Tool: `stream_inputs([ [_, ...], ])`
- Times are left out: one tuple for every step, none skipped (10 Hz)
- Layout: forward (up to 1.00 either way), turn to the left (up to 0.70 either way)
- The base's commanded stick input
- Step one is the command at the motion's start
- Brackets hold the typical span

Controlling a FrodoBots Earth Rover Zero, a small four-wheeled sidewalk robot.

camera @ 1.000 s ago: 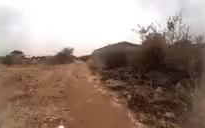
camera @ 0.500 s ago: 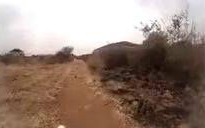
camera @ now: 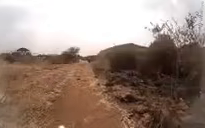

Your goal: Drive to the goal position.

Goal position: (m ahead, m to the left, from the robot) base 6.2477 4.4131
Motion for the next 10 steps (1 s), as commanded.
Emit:
stream_inputs([
  [0.5, 0.0],
  [0.5, 0.0],
  [0.5, 0.0],
  [0.5, 0.0],
  [0.5, 0.16],
  [0.5, 0.46],
  [0.5, 0.16],
  [0.5, 0.02],
  [0.5, 0.0],
  [0.5, 0.0],
])
